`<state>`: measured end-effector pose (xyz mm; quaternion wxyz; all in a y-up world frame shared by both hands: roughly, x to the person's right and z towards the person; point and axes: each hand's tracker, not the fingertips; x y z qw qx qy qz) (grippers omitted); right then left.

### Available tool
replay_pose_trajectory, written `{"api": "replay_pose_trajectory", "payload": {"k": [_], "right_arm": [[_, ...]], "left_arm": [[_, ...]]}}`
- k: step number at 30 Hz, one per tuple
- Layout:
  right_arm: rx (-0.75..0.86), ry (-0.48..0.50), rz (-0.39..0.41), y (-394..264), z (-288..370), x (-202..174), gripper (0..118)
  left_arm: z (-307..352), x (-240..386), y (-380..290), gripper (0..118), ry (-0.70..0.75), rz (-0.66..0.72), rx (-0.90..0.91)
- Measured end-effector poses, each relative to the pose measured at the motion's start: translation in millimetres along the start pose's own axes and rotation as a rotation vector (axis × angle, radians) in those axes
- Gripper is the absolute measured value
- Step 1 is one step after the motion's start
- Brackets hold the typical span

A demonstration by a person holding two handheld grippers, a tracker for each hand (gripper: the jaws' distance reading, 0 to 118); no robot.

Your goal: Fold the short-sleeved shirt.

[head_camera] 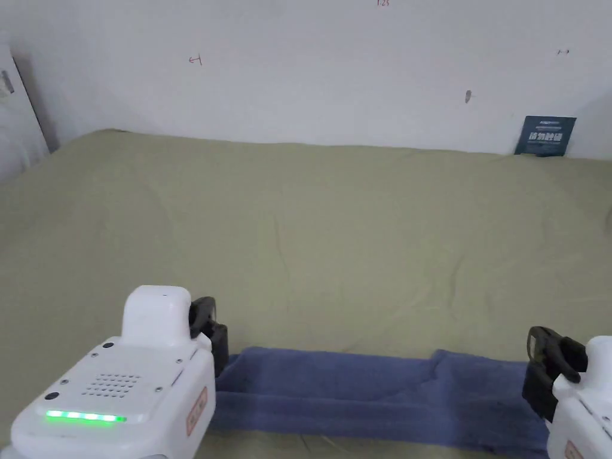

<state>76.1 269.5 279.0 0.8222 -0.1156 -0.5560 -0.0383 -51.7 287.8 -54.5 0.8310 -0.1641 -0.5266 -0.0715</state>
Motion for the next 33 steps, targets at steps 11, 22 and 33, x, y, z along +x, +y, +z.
{"api": "replay_pose_trajectory", "payload": {"k": [11, 22, 33], "right_arm": [[0.000, 0.037, -0.016, -11.6, 13.5, -30.2, 5], [-0.096, 0.065, 0.046, -22.6, -5.8, -55.9, 5], [-0.188, 0.068, 0.071, -36.9, -28.4, -72.7, 5]], "left_arm": [[18.3, -29.0, -2.5, 0, 0.064, -0.009, 0.010], [-108.8, -189.8, -34.6, 0, -0.208, 0.451, -0.580], [-187.0, -219.5, -65.8, 118, -0.418, 0.551, -0.796]]}}
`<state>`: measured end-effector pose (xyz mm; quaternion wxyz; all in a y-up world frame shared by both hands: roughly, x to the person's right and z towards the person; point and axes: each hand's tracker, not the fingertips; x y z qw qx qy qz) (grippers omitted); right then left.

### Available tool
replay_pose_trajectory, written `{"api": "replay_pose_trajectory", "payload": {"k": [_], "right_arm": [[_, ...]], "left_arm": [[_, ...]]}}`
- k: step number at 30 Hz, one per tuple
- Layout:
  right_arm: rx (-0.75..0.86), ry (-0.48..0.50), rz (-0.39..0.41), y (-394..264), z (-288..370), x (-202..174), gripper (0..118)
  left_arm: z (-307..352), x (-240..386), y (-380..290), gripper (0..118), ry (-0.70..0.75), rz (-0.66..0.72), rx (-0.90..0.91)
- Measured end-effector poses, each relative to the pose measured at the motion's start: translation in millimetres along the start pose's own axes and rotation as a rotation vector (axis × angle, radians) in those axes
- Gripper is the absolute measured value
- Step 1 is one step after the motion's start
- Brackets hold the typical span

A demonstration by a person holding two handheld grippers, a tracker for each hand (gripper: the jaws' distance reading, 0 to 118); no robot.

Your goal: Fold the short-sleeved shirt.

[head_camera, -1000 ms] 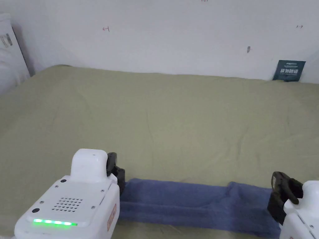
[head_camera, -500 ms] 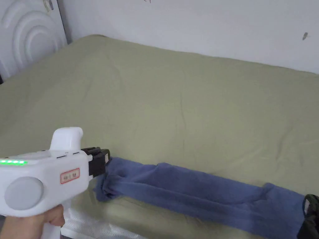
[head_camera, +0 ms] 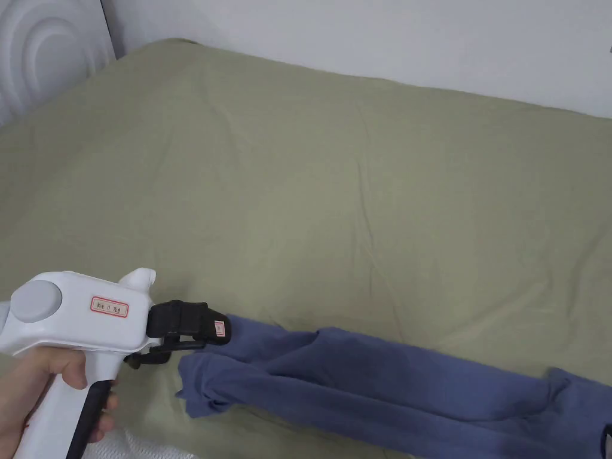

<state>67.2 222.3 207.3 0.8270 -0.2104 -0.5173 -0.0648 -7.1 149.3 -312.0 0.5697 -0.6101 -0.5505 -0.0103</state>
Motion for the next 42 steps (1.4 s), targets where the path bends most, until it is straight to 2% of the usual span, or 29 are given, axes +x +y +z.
{"api": "replay_pose_trajectory", "payload": {"k": [5, 8, 9, 12, 14, 15, 17, 18, 19, 21, 27, 32, 34, 37, 42], "right_arm": [[-0.016, 0.015, -0.025, -3.2, -2.6, 0.0, 5], [-0.014, 0.016, -0.031, -3.3, -2.4, 1.2, 5], [-0.017, 0.020, -0.036, -3.1, -2.9, 2.1, 5], [-0.017, 0.019, -0.050, -3.3, -2.2, 3.9, 5], [-0.016, 0.018, -0.064, -3.2, -0.3, 5.4, 5], [-0.016, 0.024, -0.078, -3.1, 0.2, 5.9, 5], [-0.021, 0.030, -0.091, -2.9, 0.3, 6.9, 5], [-0.019, 0.031, -0.094, -2.7, 1.7, 7.5, 5], [-0.016, 0.035, -0.099, -2.2, 3.2, 8.5, 5], [-0.011, 0.039, -0.107, -0.5, 6.9, 11.1, 5], [0.014, 0.035, -0.107, 3.3, 12.9, 20.0, 5], [0.028, 0.045, -0.126, 3.6, 15.7, 25.4, 5], [0.029, 0.055, -0.130, 2.6, 17.3, 26.6, 5], [0.028, 0.065, -0.128, -0.7, 18.1, 27.1, 5], [0.021, 0.080, -0.151, -6.0, 20.9, 29.5, 5]], "left_arm": [[-10.8, -4.5, 4.8, 118, -0.033, 0.029, -0.042], [-15.8, -9.7, 10.7, 118, -0.226, 0.096, -0.076], [-23.5, -9.5, 8.9, 118, -0.250, 0.113, -0.091], [-38.7, -3.3, 4.5, 118, -0.220, 0.083, -0.101], [-37.1, -2.5, 6.9, 117, -0.265, 0.101, -0.081], [-38.1, -2.3, 7.5, 98, -0.294, 0.114, -0.095], [-40.1, -2.0, 5.8, 4, -0.231, 0.135, -0.078], [-44.9, -0.1, -0.2, 4, -0.129, 0.123, -0.085], [-46.3, -1.2, 2.4, 4, -0.107, 0.100, -0.077], [-43.8, -1.1, 2.8, 4, -0.153, 0.108, -0.082], [0.6, 0.7, 9.5, 3, -0.142, 0.150, 0.001], [50.6, -9.4, 19.3, 4, -0.041, 0.167, 0.092], [69.5, -8.6, 23.0, 4, 0.021, 0.132, 0.110], [82.9, 5.6, 24.5, 4, 0.053, 0.102, 0.099], [73.5, 67.8, 23.5, 4, 0.098, 0.016, 0.110]]}}
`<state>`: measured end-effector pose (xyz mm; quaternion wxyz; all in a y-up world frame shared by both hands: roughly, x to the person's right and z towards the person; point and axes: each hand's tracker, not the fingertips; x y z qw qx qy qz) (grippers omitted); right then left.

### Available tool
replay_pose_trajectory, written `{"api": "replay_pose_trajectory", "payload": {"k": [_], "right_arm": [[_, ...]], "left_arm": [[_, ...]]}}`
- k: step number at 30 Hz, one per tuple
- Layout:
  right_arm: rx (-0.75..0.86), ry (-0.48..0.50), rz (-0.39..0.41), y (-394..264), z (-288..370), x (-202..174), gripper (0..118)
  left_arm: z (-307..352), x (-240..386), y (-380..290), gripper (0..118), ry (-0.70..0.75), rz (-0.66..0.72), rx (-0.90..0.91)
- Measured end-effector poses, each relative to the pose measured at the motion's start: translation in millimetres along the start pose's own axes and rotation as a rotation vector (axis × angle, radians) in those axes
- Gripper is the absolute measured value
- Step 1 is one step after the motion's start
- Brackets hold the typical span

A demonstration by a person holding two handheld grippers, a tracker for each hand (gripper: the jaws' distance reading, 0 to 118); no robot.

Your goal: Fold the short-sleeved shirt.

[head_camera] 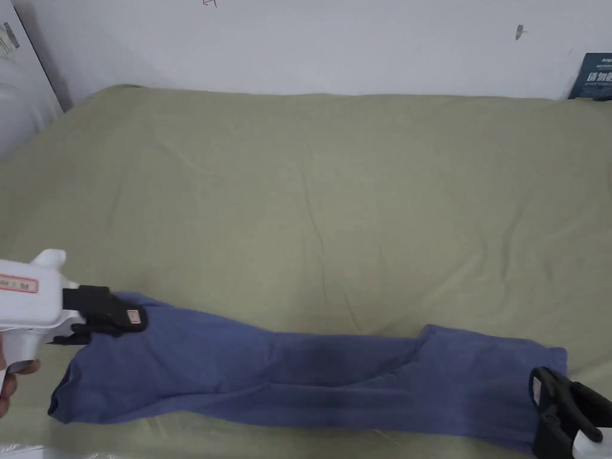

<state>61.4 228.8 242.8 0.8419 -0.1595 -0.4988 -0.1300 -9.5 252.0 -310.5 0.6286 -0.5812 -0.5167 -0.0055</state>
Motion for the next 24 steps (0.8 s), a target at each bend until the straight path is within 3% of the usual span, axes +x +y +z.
{"api": "replay_pose_trajectory", "payload": {"k": [9, 13, 14, 16, 17, 18, 19, 20, 24], "right_arm": [[-0.014, -0.004, -0.024, -9.3, 11.2, 19.1, 5], [-0.032, -0.022, -0.059, -15.1, 13.7, 32.3, 6], [-0.038, -0.026, -0.065, -16.4, 14.1, 35.6, 6], [-0.045, -0.041, -0.079, -18.9, 15.4, 41.1, 6], [-0.049, -0.043, -0.088, -19.6, 16.0, 43.9, 6], [-0.052, -0.047, -0.102, -20.3, 16.6, 46.6, 6], [-0.055, -0.051, -0.112, -20.6, 17.0, 48.9, 5], [-0.058, -0.052, -0.120, -20.6, 17.6, 51.1, 5], [-0.066, -0.054, -0.130, -22.7, 15.9, 55.1, 5]], "left_arm": [[-77.6, 151.1, -47.9, 4, 0.056, -0.287, -0.118], [-143.1, 190.0, -73.5, 4, 0.112, -0.308, -0.180], [-160.5, 197.8, -81.2, 11, 0.136, -0.336, -0.198], [-190.3, 209.3, -96.2, 66, 0.165, -0.367, -0.215], [-201.6, 211.5, -101.4, 80, 0.148, -0.374, -0.209], [-217.0, 209.3, -98.7, 80, 0.115, -0.375, -0.213], [-222.4, 210.8, -100.8, 110, 0.109, -0.361, -0.219], [-219.4, 212.3, -99.2, 118, 0.083, -0.339, -0.231], [-185.4, 211.4, -86.9, 118, 0.004, -0.321, -0.212]]}}
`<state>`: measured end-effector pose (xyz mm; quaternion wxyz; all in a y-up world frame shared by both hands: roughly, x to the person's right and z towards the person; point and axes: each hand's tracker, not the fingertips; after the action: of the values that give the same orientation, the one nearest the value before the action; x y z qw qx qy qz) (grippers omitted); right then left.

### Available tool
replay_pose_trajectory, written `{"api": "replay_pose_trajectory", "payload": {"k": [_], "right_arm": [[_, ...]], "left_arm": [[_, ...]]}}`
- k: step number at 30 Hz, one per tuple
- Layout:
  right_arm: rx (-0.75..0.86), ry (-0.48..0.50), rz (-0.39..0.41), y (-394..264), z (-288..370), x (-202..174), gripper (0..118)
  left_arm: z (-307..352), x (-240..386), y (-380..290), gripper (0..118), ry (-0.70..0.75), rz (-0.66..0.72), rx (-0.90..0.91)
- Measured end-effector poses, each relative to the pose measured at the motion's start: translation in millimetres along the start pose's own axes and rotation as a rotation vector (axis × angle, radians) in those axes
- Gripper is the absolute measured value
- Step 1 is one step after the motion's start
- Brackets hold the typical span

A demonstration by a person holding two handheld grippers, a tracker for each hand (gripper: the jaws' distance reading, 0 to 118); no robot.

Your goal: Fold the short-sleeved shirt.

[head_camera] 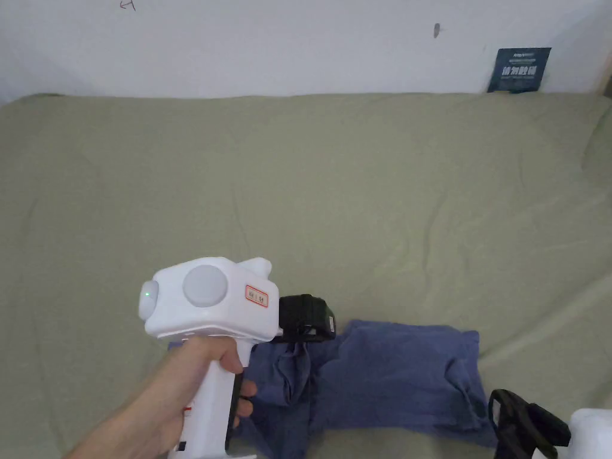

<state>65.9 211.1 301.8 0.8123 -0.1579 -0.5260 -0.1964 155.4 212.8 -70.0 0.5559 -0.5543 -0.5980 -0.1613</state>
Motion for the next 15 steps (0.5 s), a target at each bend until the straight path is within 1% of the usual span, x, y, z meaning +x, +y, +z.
{"api": "replay_pose_trajectory", "payload": {"k": [2, 3, 4, 5, 6, 7, 9, 10, 12, 15], "right_arm": [[-0.008, 0.006, -0.004, -1.4, -4.2, -0.8, 6], [-0.011, 0.013, -0.006, -1.9, -6.0, -2.4, 6], [-0.017, 0.019, -0.006, -2.3, -7.5, -4.4, 6], [-0.021, 0.029, -0.004, -2.7, -8.4, -7.3, 6], [-0.025, 0.037, -0.002, -3.6, -9.7, -10.2, 6], [-0.032, 0.044, 0.004, -4.5, -11.2, -12.8, 6], [-0.046, 0.059, 0.017, -7.2, -14.0, -18.1, 6], [-0.051, 0.064, 0.020, -7.8, -14.6, -20.3, 6], [-0.055, 0.071, 0.023, -8.9, -14.5, -23.6, 6], [-0.070, 0.075, 0.034, -10.0, -17.8, -26.6, 6]], "left_arm": [[27.3, -7.6, -2.7, 118, -0.009, -0.014, 0.020], [40.4, -16.9, -5.0, 110, -0.027, -0.016, 0.058], [55.5, -29.8, -8.4, 91, -0.043, -0.020, 0.093], [64.8, -42.7, -11.4, 49, -0.067, -0.006, 0.109], [71.4, -50.2, -17.3, 0, -0.055, -0.001, 0.085], [70.2, -58.3, -23.3, 0, -0.015, 0.024, 0.102], [62.1, -76.3, -33.7, 0, 0.068, 0.000, 0.073], [56.4, -81.0, -36.0, 0, 0.041, 0.007, 0.064], [37.4, -94.8, -40.9, 0, -0.022, 0.079, 0.025], [5.7, -89.8, -40.1, 0, -0.142, 0.112, -0.008]]}}
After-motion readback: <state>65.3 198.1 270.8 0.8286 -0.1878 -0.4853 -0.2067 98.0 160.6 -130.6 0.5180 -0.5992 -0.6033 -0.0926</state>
